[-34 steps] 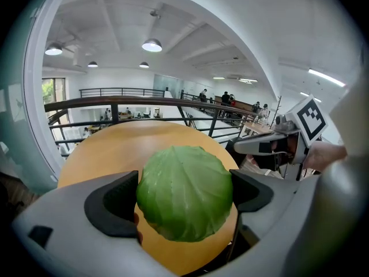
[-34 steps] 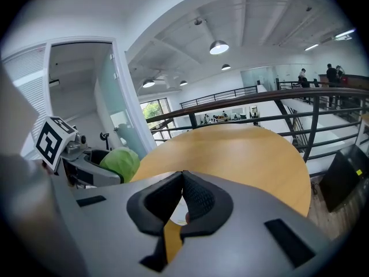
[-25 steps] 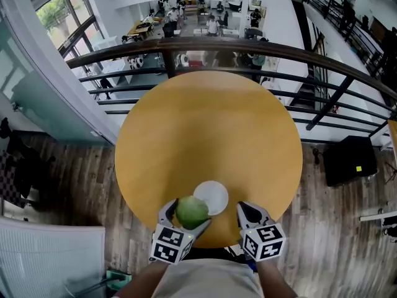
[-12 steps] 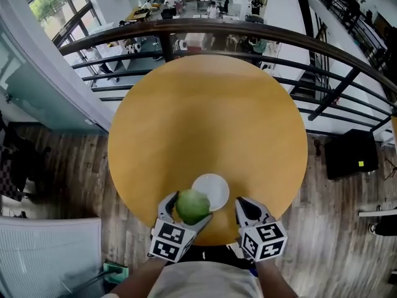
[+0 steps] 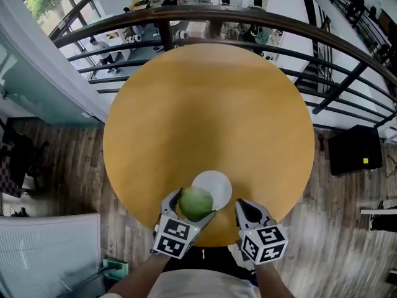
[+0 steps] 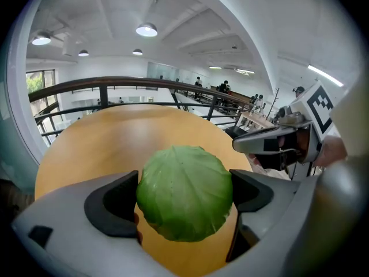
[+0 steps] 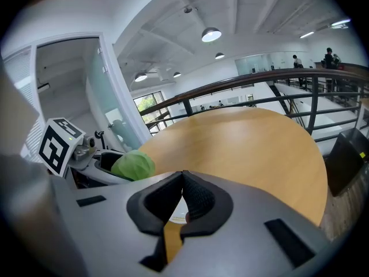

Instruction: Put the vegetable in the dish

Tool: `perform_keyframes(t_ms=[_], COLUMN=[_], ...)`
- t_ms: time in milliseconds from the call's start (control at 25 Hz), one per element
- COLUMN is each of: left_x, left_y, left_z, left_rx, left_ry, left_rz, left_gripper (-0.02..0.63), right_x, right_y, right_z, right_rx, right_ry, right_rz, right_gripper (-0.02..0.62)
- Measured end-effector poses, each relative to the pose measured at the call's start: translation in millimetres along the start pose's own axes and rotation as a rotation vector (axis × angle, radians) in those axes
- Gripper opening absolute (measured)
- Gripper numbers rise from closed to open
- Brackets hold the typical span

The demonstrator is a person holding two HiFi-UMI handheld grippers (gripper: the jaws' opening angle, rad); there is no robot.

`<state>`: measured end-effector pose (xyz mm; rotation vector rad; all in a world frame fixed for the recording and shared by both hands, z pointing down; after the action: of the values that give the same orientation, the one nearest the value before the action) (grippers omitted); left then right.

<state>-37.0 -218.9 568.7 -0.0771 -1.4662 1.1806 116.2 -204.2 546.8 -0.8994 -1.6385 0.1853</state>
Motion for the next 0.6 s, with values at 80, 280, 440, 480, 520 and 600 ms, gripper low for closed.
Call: perform_keyframes(t_ms=[80, 280, 440, 480, 520, 600], left_x=[3, 6, 12, 13, 14, 16], left_y=[-10, -35, -53, -57, -61, -69], left_z=[1, 6, 11, 12, 12, 13], left_rx=[0.006, 0.018, 0.020, 0.021, 0.023, 0.026], left_ry=[-0.002, 0.002, 0.000, -0.005, -0.013, -0.029], left_rz=[0.018, 0.056, 0.081, 0.087, 0.092, 0.101], left_gripper=[0.483, 0.482, 0.482, 0.482, 0.482, 0.482], right_x=[4, 7, 15, 17, 19, 21], right_y=[-4, -13, -19, -20, -21, -24], right_z=[-4, -15, -21, -23, -24, -26], right_rx=[0.002, 0.010, 0.016, 0.019, 0.021, 0.021], right_ry=[-0.011, -0.032, -0.048, -0.054, -0.061, -0.070], right_rz=[0.005, 0.021, 0.038, 0.041, 0.043, 0.045], right_gripper=[0.023, 0.023, 0.023, 0.023, 0.023, 0.023])
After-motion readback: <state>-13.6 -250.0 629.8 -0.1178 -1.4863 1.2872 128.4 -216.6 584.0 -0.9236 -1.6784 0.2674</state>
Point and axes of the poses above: the fingertips, and each gripper's own axes: y backward along the fingers, z to its left, x out of its underside, the point moved 5 cm from there along y, backward along the fingers, and after that the axes turned 1 degree about y, right-handed, at the moved point
